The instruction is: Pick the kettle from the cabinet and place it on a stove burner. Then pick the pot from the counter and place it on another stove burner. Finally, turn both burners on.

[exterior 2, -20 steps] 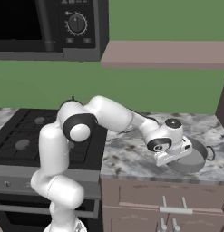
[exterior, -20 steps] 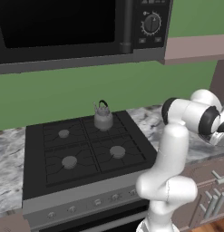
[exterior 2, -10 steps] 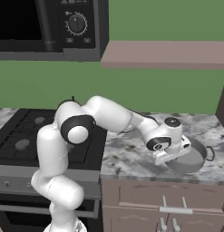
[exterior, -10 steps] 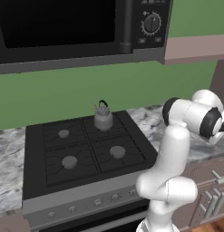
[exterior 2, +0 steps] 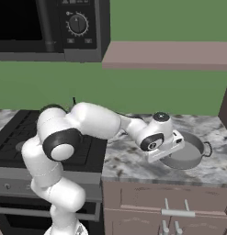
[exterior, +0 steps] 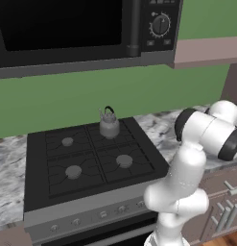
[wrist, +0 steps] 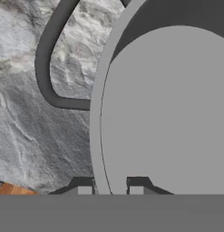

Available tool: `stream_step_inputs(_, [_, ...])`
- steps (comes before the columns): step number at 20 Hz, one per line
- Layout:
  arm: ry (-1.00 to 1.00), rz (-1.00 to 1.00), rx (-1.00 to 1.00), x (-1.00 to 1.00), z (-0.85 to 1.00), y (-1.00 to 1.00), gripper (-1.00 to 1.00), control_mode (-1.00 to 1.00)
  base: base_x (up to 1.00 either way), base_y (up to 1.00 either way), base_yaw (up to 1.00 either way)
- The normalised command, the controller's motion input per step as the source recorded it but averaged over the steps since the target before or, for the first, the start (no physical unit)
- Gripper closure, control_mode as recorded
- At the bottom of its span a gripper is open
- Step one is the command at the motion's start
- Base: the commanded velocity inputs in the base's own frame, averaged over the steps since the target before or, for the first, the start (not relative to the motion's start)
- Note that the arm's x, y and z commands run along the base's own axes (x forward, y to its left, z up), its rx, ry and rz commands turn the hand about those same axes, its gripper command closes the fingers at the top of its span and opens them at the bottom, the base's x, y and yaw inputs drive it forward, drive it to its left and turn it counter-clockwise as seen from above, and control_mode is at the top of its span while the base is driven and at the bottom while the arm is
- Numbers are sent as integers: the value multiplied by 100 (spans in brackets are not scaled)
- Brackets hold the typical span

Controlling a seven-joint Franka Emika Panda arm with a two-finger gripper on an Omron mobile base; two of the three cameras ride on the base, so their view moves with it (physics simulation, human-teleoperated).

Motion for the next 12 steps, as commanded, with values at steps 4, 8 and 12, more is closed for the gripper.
stream_step_inputs(4, [0,0,-7,-13,14,54,100,-100,0,0,0])
stream_step_inputs(8, [1,0,-4,-8,7,59,100,-100,0,0,0])
stream_step_inputs(12, [2,0,-1,-1,9,59,100,-100,0,0,0])
